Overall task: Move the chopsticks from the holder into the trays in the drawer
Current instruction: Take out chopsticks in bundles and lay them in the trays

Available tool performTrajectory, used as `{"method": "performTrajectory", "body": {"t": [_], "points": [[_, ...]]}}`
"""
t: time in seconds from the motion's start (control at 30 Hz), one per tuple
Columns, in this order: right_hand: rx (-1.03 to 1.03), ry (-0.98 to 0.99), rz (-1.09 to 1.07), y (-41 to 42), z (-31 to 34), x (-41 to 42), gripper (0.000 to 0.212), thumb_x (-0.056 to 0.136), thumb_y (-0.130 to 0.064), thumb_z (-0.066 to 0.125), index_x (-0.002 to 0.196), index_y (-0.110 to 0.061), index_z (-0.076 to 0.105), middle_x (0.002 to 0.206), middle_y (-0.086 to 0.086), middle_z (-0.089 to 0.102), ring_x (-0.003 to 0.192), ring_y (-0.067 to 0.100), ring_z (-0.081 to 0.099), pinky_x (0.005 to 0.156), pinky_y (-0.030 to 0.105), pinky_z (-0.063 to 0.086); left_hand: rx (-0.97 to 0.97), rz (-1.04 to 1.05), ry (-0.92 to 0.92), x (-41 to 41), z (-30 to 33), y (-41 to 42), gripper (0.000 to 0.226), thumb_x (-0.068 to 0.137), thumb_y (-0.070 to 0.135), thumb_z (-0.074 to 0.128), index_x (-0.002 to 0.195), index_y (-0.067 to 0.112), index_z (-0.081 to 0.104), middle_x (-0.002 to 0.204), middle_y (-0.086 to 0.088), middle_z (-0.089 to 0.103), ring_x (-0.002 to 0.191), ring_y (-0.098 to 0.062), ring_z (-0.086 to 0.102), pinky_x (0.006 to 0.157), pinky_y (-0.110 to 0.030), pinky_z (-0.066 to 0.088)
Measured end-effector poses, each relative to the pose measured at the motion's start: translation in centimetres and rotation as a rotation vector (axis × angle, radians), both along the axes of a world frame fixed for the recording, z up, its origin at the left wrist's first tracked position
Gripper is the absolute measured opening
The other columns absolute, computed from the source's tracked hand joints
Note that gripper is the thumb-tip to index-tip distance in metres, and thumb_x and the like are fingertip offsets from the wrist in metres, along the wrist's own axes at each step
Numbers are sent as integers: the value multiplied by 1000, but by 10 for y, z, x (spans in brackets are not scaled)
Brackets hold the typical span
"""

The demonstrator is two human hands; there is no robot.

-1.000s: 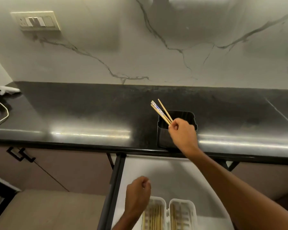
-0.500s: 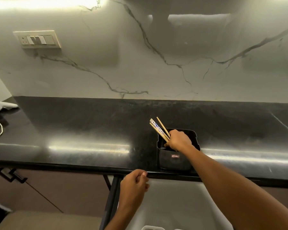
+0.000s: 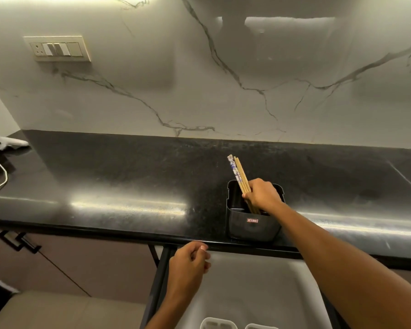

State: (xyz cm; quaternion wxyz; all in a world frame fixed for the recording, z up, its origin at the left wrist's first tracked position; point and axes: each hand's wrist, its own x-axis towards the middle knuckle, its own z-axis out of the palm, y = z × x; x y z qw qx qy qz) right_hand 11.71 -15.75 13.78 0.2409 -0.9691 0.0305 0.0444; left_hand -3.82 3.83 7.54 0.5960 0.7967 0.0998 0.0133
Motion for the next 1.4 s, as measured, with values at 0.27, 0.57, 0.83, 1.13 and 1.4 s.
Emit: {"method": "performTrajectory", "body": {"t": [0.27,0.57,0.83,1.13,1.4], "points": [[346,-250,-19,-4,89,-6,20,91,-19,61,103,-3,64,92,10,73,76,17,70,74,30,58,-84,14,-105,10,28,-1,21,95,10,51,87,21,67,76,-4,71,72,-14,69,71,-31,60],[683,141,111,24,133,-75,9,92,-14,57,99,-9,60,88,10,74,72,16,73,57,22,56,-339,-222,-133,0,95,-24,20,98,25,46,102,24,65,96,-3,72,94,-14,69,84,-27,57],[787,373,33,41,74,-123,13,91,-16,60,102,-11,64,92,8,76,85,17,73,71,25,56,-607,-357,227,-33,76,-24,27,97,22,49,114,5,61,99,-16,73,92,-26,72,79,-34,59],[290,-159,207,31,87,-119,61,87,-20,65,140,-27,36,125,2,55,112,18,55,92,34,46,-512,-369,241,-54,56,-16,28,96,24,50,107,0,61,81,-7,69,82,-21,69,82,-35,56],[-812,-455,817,41,111,-105,30,87,-27,64,116,-35,62,157,4,25,148,28,7,118,53,8,-358,-327,184,-55,57,-8,24,96,22,51,103,4,65,84,-9,73,81,-21,72,79,-32,59]]}}
